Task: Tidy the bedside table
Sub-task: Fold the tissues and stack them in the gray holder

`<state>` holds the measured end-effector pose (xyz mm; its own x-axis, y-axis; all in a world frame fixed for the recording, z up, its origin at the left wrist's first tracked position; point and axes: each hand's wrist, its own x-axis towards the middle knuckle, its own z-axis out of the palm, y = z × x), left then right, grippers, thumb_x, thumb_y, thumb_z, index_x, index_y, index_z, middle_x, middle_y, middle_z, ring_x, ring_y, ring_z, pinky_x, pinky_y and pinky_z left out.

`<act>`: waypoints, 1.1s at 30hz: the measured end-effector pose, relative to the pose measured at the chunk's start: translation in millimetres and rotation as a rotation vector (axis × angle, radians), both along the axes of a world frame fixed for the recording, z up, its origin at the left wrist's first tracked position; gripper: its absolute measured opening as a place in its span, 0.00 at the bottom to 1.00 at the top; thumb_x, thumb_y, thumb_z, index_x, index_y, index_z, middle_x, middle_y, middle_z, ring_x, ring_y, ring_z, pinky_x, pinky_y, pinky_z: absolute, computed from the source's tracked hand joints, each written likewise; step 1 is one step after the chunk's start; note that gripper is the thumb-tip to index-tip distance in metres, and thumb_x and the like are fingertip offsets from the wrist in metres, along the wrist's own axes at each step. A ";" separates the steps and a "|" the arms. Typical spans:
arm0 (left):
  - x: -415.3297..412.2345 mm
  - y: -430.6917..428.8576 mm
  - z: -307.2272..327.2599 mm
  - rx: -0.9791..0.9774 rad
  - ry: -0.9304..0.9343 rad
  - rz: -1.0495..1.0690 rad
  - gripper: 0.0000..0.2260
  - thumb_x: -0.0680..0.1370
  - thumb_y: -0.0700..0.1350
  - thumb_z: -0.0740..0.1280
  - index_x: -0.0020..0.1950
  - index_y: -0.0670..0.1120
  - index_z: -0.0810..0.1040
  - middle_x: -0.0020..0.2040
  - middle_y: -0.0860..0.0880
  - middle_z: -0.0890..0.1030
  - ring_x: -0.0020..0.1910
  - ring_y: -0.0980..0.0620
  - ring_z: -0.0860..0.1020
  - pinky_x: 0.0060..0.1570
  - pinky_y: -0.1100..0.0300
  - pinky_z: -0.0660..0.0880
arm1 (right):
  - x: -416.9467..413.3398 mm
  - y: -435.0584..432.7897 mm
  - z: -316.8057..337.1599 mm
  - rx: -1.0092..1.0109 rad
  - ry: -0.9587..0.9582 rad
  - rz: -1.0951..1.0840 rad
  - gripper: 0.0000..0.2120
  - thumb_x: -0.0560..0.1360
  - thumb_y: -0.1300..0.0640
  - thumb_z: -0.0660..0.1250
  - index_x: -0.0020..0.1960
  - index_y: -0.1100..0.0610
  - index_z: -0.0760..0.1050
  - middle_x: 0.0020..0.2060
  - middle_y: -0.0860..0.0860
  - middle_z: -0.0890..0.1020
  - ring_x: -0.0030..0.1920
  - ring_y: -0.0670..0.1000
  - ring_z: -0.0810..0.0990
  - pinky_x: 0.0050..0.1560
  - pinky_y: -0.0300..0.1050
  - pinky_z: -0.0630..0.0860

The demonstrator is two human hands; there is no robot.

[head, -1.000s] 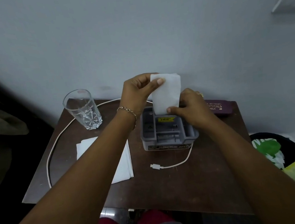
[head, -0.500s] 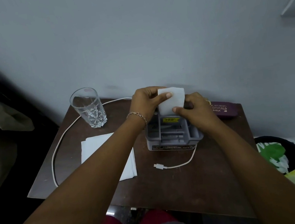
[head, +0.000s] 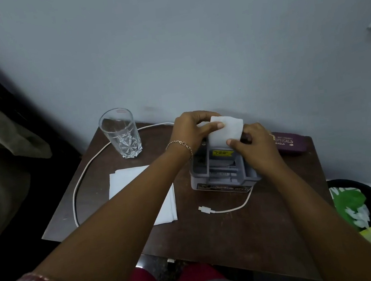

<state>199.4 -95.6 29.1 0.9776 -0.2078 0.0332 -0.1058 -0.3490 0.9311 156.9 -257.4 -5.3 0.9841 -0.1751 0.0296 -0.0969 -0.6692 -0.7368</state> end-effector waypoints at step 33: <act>-91.1 169.5 -64.9 0.121 0.287 0.737 0.09 0.67 0.43 0.76 0.40 0.43 0.77 0.36 0.48 0.78 0.38 0.49 0.75 0.38 0.61 0.68 | -126.7 172.9 -50.3 -0.339 -0.097 0.378 0.12 0.60 0.63 0.69 0.40 0.49 0.79 0.39 0.43 0.79 0.39 0.46 0.78 0.38 0.40 0.78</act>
